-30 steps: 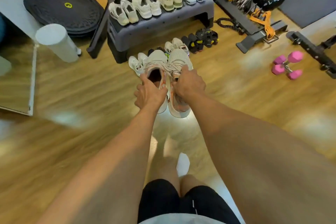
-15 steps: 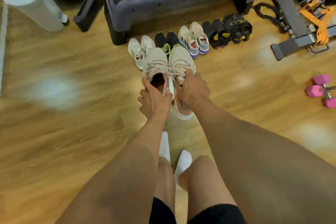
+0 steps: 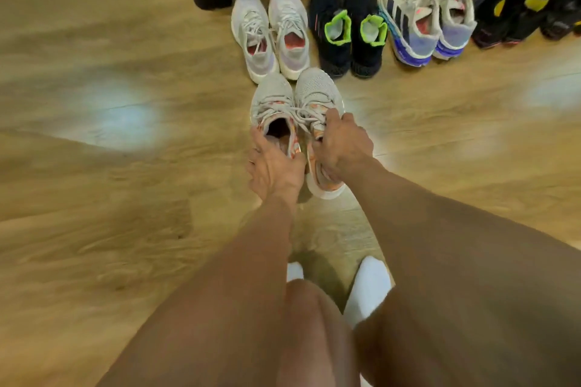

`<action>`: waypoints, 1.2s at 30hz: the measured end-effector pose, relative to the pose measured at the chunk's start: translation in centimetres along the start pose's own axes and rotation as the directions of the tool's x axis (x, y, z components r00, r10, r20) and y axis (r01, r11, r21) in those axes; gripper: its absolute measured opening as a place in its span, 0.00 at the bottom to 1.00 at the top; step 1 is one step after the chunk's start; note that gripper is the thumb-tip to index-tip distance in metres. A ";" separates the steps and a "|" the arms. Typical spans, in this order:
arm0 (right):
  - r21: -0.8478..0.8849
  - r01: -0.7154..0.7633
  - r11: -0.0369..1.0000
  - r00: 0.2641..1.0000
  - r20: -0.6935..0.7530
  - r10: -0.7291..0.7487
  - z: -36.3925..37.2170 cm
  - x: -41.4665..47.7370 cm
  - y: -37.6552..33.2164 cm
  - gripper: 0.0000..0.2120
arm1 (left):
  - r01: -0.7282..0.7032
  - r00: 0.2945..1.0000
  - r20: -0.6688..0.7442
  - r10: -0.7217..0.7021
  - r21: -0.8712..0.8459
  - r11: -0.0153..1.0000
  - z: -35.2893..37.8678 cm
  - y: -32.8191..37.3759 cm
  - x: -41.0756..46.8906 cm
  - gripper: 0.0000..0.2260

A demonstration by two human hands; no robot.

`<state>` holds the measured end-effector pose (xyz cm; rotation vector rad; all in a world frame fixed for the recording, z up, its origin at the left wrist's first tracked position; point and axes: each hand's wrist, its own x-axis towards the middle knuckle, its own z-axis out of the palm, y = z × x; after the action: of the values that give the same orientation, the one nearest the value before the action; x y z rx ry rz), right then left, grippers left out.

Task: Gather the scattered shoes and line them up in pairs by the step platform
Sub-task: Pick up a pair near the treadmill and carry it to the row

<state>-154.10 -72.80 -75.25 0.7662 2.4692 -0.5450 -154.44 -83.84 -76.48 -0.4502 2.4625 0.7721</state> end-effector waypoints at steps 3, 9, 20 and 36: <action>-0.005 0.034 0.999 0.999 -0.002 -0.034 4.2 5.0 0.7 0.25 | -0.004 1.000 -0.006 0.005 0.011 1.000 3.7 -1.6 4.8 0.43; -0.003 0.063 0.998 0.997 0.047 -0.063 8.7 10.6 0.8 0.25 | -0.003 1.000 -0.015 0.003 0.025 1.000 7.5 -3.9 9.6 0.42; -0.009 0.110 0.994 0.992 0.056 -0.109 11.7 12.1 -0.1 0.27 | -0.019 1.000 0.022 0.018 0.046 0.999 8.7 -6.3 11.7 0.45; 0.061 0.171 0.983 0.979 0.102 -0.176 -0.9 2.3 -3.5 0.27 | 0.113 0.981 0.165 -0.104 -0.049 0.992 -2.2 0.6 1.6 0.31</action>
<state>-158.20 -74.08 -75.05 0.5286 2.4435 -0.6984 -156.81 -84.92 -75.55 -0.5176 2.2505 0.8044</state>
